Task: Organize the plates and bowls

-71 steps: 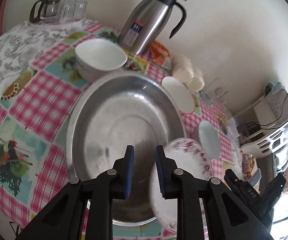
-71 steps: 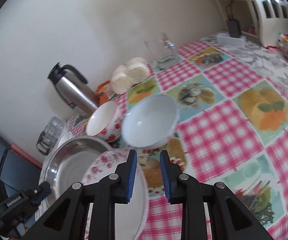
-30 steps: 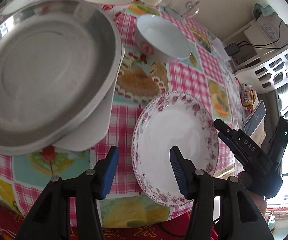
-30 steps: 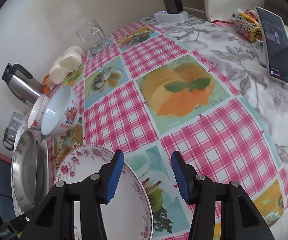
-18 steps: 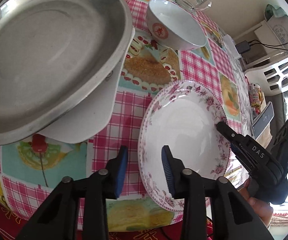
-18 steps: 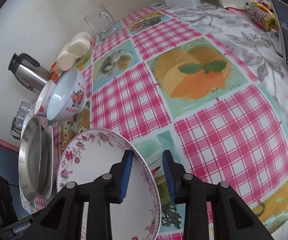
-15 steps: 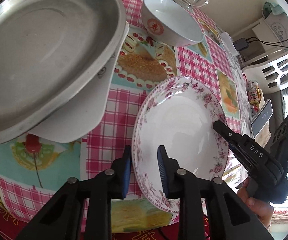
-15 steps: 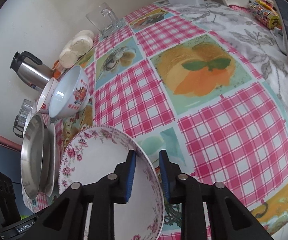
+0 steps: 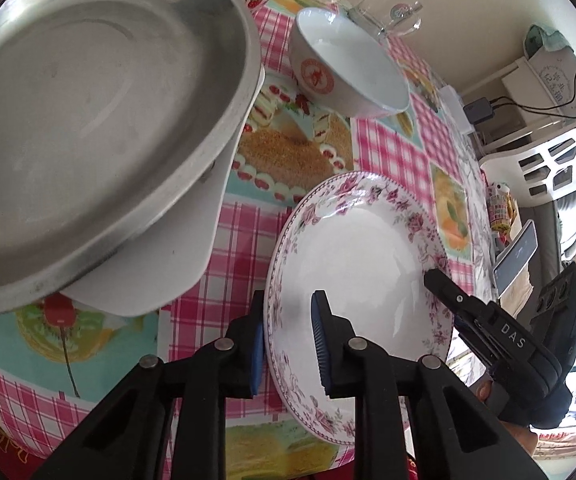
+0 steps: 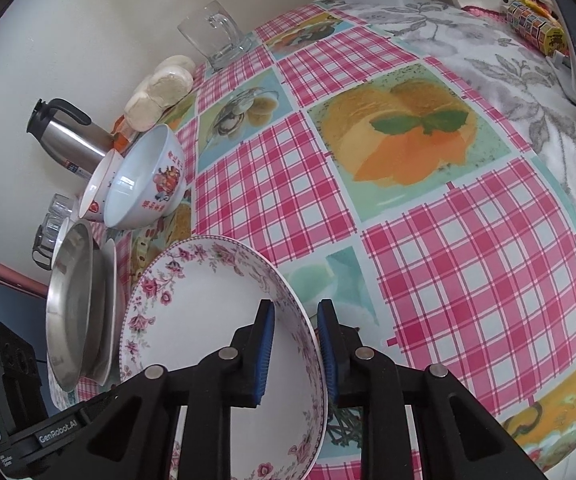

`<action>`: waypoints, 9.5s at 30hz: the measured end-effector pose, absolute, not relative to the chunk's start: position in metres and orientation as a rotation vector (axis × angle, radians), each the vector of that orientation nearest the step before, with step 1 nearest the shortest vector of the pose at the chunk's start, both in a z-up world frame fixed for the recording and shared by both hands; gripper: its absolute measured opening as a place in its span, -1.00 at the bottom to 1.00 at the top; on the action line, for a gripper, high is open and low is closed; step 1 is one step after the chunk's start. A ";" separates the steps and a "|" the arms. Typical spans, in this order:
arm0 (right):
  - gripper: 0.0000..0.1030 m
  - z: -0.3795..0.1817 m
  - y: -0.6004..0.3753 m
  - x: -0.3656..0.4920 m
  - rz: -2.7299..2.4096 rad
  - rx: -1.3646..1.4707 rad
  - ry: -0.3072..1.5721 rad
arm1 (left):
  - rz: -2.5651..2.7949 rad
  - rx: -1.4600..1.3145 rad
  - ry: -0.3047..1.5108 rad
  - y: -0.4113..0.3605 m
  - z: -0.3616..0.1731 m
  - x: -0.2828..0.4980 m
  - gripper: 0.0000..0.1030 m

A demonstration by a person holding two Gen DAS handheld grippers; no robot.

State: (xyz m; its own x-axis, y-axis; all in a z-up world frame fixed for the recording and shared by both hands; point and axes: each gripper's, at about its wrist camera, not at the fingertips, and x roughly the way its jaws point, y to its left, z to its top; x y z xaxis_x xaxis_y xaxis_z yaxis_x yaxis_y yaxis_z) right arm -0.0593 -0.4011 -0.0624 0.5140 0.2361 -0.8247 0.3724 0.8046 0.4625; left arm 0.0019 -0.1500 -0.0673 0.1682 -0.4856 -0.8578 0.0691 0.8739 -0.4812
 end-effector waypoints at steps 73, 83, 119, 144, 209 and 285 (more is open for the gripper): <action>-0.78 -0.030 -0.189 0.062 0.142 0.522 0.959 | -0.204 -0.675 0.975 0.077 -0.018 0.073 -0.57; -0.78 -0.038 -0.189 0.067 0.130 0.508 0.979 | -0.188 -0.604 0.988 0.069 -0.024 0.076 -0.57; -0.26 -0.011 -0.230 0.045 0.071 0.508 0.902 | -0.089 -0.549 0.887 0.081 0.011 0.068 0.05; -0.76 -0.033 -0.225 0.046 0.151 0.520 0.982 | -0.001 -0.622 1.068 0.094 -0.034 0.070 -0.73; -0.07 0.016 -0.259 0.019 -0.017 0.401 0.855 | 0.060 -0.529 1.178 0.071 -0.021 0.058 0.22; 0.61 0.015 -0.249 0.150 -0.050 0.473 0.917 | -0.169 -0.341 0.992 -0.024 0.008 0.193 0.75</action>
